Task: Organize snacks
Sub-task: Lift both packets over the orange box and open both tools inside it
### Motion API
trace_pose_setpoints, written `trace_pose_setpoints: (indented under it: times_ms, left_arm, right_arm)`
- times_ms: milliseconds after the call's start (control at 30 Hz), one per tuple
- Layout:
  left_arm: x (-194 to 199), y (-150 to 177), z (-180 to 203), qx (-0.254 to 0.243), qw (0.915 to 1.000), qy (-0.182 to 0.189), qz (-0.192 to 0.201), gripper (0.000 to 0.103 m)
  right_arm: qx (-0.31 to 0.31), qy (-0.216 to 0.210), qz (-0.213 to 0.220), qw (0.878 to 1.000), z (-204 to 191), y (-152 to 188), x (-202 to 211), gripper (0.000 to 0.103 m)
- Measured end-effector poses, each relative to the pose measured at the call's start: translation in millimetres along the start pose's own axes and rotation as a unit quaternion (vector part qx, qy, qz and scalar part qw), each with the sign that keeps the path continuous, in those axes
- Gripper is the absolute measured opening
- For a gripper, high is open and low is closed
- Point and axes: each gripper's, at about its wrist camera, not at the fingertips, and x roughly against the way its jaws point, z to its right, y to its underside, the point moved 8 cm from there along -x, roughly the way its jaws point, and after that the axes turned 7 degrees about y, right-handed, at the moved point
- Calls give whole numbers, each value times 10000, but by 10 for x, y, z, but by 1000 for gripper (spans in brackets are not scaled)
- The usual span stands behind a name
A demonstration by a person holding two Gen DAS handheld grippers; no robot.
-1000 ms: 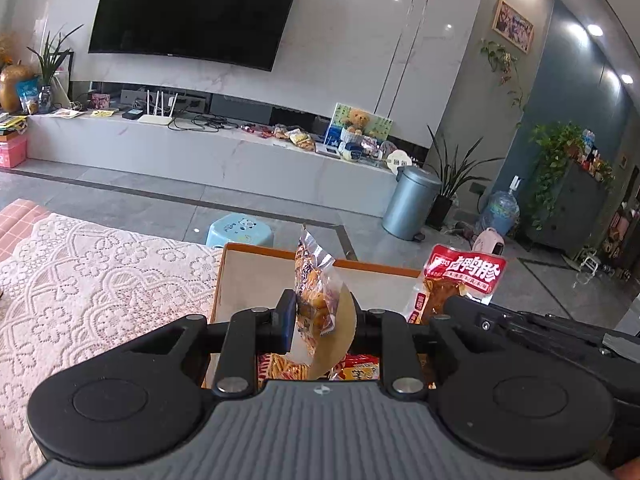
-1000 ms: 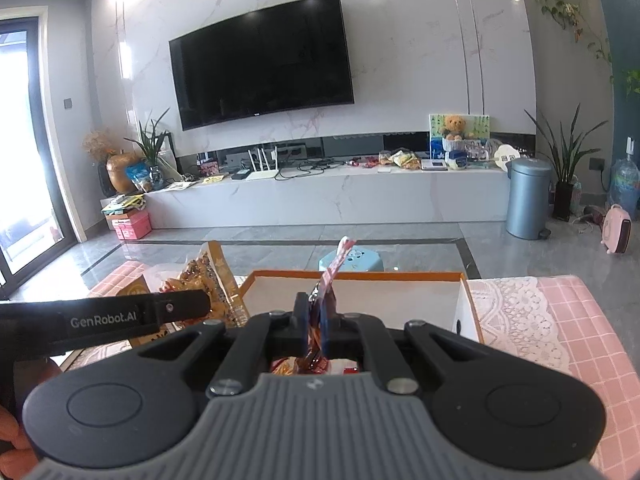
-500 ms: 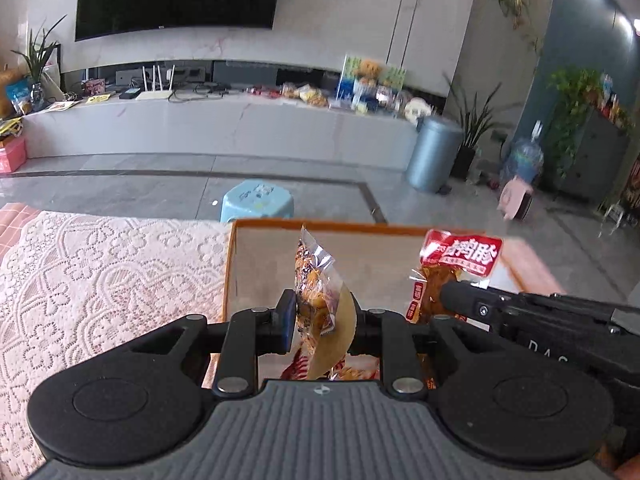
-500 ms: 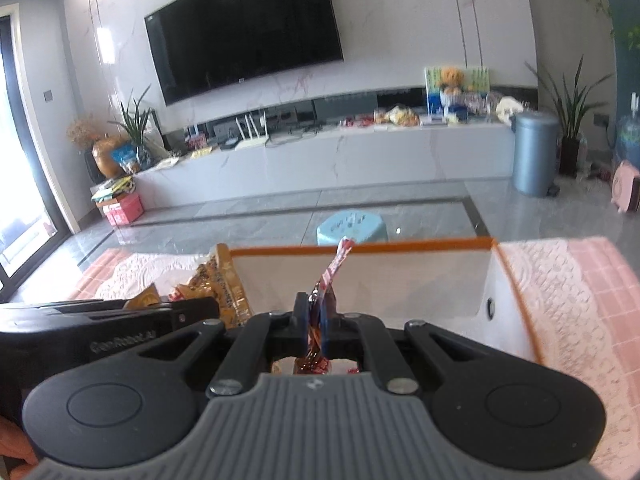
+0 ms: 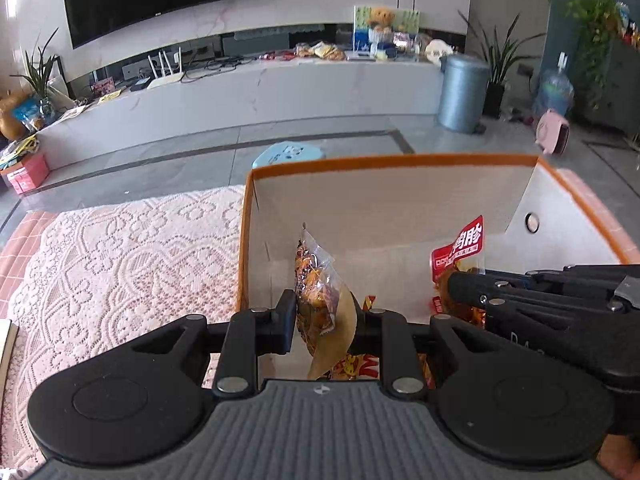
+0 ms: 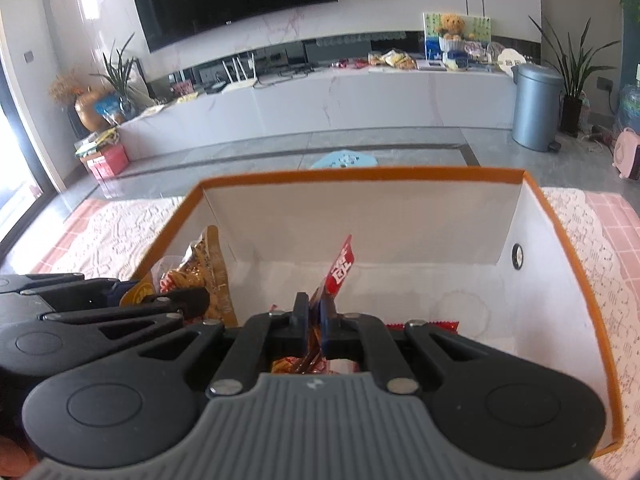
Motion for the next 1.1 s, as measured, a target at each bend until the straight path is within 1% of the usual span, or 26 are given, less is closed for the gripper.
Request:
trace_pose_setpoints:
  times_ms: [100, 233, 333, 400, 533, 600, 633, 667, 733, 800, 833, 900, 967, 1033, 1100]
  left_arm:
    - [-42, 37, -19, -9, 9998, -90, -159, 26]
    - [-45, 23, -17, -181, 9995, -166, -186, 26]
    - [-50, 9, 5, -286, 9990, -255, -220, 28]
    - [-34, -1, 8, -314, 9989, -302, -189, 28]
    - [11, -30, -9, -355, 9986, -367, -100, 39]
    - [54, -45, -23, -337, 9988, -347, -54, 46]
    - [88, -59, -18, -331, 9990, -313, -16, 48]
    - [109, -71, -9, -329, 9990, -298, 15, 51]
    - [167, -88, -6, -350, 9988, -327, 79, 55]
    - [240, -112, 1, -369, 9985, -378, 167, 60]
    - [275, -122, 16, -378, 9984, -371, 213, 60]
    - [360, -135, 45, -358, 9984, -335, 290, 61]
    - [460, -134, 71, -328, 9983, -298, 383, 63]
    - [565, -144, 101, -293, 9980, -281, 493, 66]
    - [687, -153, 142, -245, 9975, -247, 609, 68]
  right_arm:
    - [89, 47, -84, 9999, -16, 32, -72, 1]
    - [92, 144, -251, 9995, 10, 104, -172, 1]
    - [106, 244, -338, 9991, 39, 129, -228, 1]
    - [160, 279, -349, 9989, 37, 144, -236, 7]
    - [262, 335, -282, 9987, 40, 130, -194, 9]
    - [253, 353, -249, 9987, 58, 120, -156, 24]
    - [243, 375, -220, 9988, 67, 107, -136, 30]
    - [234, 406, -186, 9987, 77, 99, -116, 37]
    - [234, 464, -119, 9986, 89, 75, -74, 41]
    - [239, 537, -84, 9982, 118, 56, -12, 50]
    - [235, 574, -51, 9981, 135, 40, 26, 52]
    - [228, 619, 19, 9978, 164, 10, 105, 61]
    - [207, 667, 60, 9975, 209, -12, 206, 67]
    - [169, 688, 66, 9975, 247, -17, 315, 69]
    - [132, 665, 96, 9977, 265, -7, 433, 75]
